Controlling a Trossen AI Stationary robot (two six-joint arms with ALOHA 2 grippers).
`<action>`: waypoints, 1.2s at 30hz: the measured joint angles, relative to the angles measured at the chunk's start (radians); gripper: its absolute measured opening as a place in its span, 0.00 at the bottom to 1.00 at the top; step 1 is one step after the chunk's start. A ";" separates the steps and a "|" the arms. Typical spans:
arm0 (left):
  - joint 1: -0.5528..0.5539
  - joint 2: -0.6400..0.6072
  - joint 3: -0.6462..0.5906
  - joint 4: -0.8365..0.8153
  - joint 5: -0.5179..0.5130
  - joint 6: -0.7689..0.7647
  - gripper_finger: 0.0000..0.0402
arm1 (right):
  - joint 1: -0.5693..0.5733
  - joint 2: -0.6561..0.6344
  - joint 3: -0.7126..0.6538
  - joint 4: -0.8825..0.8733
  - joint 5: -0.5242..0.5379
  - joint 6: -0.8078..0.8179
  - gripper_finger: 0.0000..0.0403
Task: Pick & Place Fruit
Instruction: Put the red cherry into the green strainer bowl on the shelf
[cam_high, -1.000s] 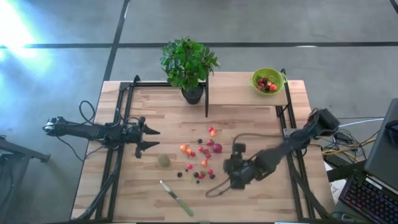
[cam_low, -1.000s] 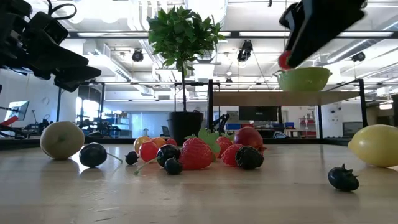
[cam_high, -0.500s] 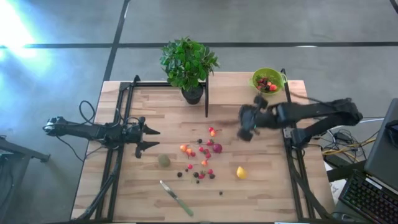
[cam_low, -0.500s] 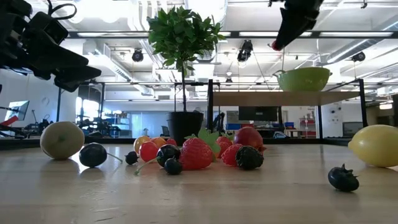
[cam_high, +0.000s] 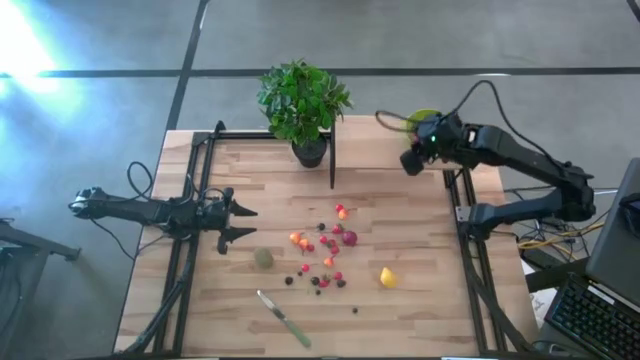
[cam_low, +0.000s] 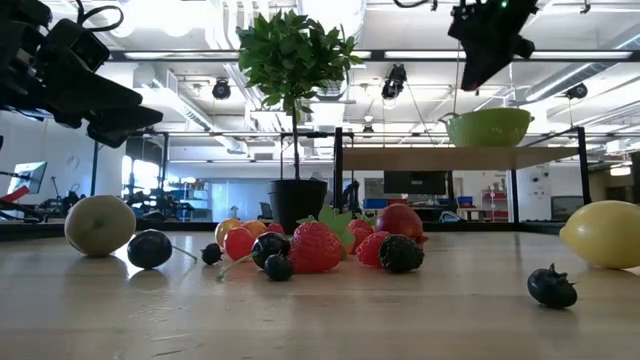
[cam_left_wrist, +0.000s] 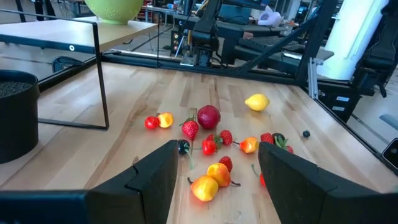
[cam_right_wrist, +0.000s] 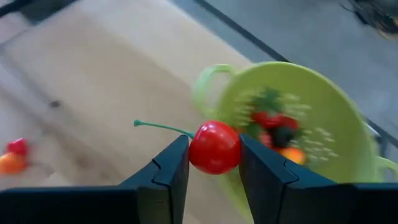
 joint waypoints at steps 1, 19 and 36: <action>0.000 0.000 0.000 0.000 0.000 0.000 0.57 | -0.024 0.000 0.000 0.000 0.000 -0.001 0.28; 0.000 0.000 0.000 0.000 0.000 0.000 0.57 | -0.241 0.002 -0.057 -0.001 0.000 -0.042 0.27; 0.000 0.000 0.000 0.000 0.000 0.000 0.57 | -0.296 0.002 -0.155 0.008 0.000 -0.080 0.29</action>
